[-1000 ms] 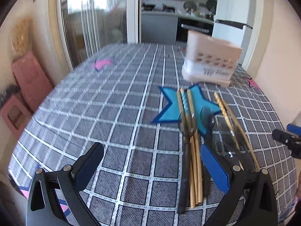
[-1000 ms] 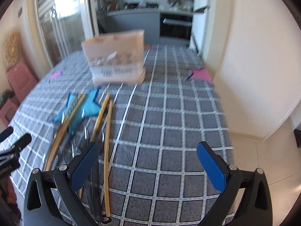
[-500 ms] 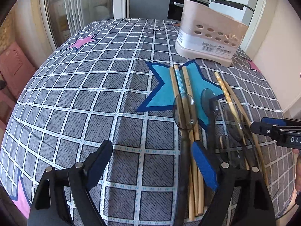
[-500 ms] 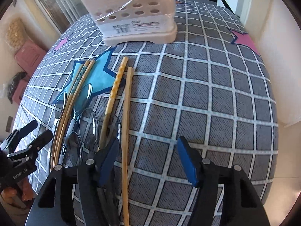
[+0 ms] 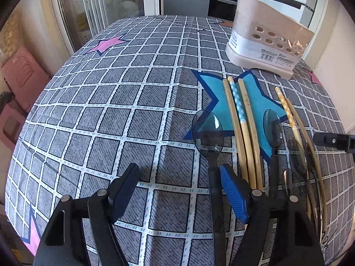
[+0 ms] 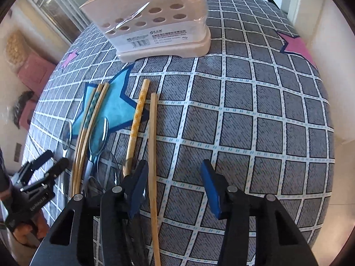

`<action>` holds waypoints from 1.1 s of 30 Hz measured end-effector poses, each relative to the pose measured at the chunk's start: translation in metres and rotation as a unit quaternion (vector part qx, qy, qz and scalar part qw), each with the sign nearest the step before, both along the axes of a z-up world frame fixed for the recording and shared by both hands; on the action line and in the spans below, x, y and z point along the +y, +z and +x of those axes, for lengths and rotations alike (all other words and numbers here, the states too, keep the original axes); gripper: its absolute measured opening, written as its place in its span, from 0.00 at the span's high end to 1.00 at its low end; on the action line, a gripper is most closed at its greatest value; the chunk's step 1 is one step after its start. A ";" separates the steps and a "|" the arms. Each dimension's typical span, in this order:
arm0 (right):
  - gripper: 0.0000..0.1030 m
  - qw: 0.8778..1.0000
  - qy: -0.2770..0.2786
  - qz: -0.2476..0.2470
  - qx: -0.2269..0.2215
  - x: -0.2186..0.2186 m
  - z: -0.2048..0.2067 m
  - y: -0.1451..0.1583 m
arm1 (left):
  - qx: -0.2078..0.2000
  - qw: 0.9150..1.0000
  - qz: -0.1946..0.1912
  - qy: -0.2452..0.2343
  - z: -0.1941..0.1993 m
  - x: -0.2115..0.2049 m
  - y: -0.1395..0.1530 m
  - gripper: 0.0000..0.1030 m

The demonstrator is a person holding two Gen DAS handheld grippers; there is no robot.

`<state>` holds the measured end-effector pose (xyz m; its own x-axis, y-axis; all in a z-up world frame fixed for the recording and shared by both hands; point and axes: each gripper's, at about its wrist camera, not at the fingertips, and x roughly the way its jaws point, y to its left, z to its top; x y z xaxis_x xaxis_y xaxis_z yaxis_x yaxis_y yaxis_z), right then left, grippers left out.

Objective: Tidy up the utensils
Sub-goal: 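Grasp a dark-handled spoon with the left tool while the right grasps a wooden chopstick, then lift the spoon with the left tool while the right carries the chopstick to the holder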

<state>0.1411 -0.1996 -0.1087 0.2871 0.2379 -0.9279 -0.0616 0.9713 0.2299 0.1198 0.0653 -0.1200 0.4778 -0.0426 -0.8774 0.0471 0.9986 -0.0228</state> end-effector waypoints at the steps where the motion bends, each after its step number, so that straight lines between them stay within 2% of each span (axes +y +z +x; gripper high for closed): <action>1: 0.48 1.000 0.004 -0.005 0.003 0.002 0.003 0.000 | 0.001 1.000 0.004 -0.001 0.001 -0.002 0.000 0.03; 5: 0.49 0.999 0.030 -0.029 0.015 0.022 0.012 -0.002 | 0.013 1.000 0.005 -0.002 0.009 -0.004 0.000 0.03; 9: 0.63 0.996 0.044 -0.077 0.019 0.039 0.019 -0.003 | 0.030 1.000 0.007 -0.003 0.015 -0.006 0.000 0.03; 11: 0.65 0.993 0.055 -0.102 0.022 0.048 0.021 -0.005 | 0.038 0.999 0.006 -0.006 0.017 -0.007 0.001 0.06; 13: 0.67 0.991 0.068 -0.116 0.023 0.053 0.022 -0.005 | 0.049 0.999 0.006 -0.023 0.019 -0.012 0.003 0.17; 14: 0.72 0.990 0.071 -0.116 0.024 0.057 0.024 -0.006 | 0.053 0.998 0.007 -0.030 0.020 -0.015 0.004 0.21; 15: 0.82 0.990 0.073 -0.114 0.027 0.059 0.026 -0.007 | 0.059 0.997 0.009 -0.039 0.021 -0.019 0.006 0.29; 16: 0.87 0.991 0.072 -0.111 0.030 0.063 0.028 -0.008 | 0.064 0.997 0.009 -0.047 0.022 -0.023 0.006 0.40; 17: 0.92 0.991 0.071 -0.106 0.032 0.064 0.030 -0.008 | 0.069 0.996 0.010 -0.058 0.024 -0.028 0.008 0.44; 18: 0.94 0.992 0.072 -0.099 0.033 0.064 0.031 -0.009 | 0.074 0.995 0.012 -0.065 0.025 -0.032 0.008 0.56; 19: 0.94 0.992 0.072 -0.093 0.034 0.060 0.030 -0.008 | 0.078 0.994 0.013 -0.073 0.025 -0.036 0.009 0.60; 20: 0.94 0.993 0.071 -0.083 0.033 0.053 0.028 -0.006 | 0.079 0.994 0.016 -0.077 0.024 -0.039 0.009 0.60; 23: 0.94 0.997 0.065 -0.033 0.019 0.030 0.018 0.003 | 0.047 0.996 0.001 -0.069 0.016 -0.037 0.015 0.60; 26: 0.94 0.998 0.068 -0.003 -0.014 0.012 0.005 0.018 | 0.017 0.998 -0.024 -0.052 0.007 -0.031 0.026 0.60; 29: 0.94 0.995 0.073 0.025 -0.056 -0.001 -0.006 0.040 | -0.021 0.998 -0.046 -0.035 0.001 -0.024 0.049 0.60; 33: 0.94 0.990 0.072 0.051 -0.114 -0.008 -0.012 0.078 | -0.079 0.994 -0.077 -0.025 0.005 -0.021 0.093 0.60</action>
<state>0.1287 -0.2074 -0.0306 0.4427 0.3805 -0.8120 -0.2597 0.9211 0.2900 0.1246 0.0438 -0.0271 0.6024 -0.1966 -0.7736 0.1109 0.9804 -0.1628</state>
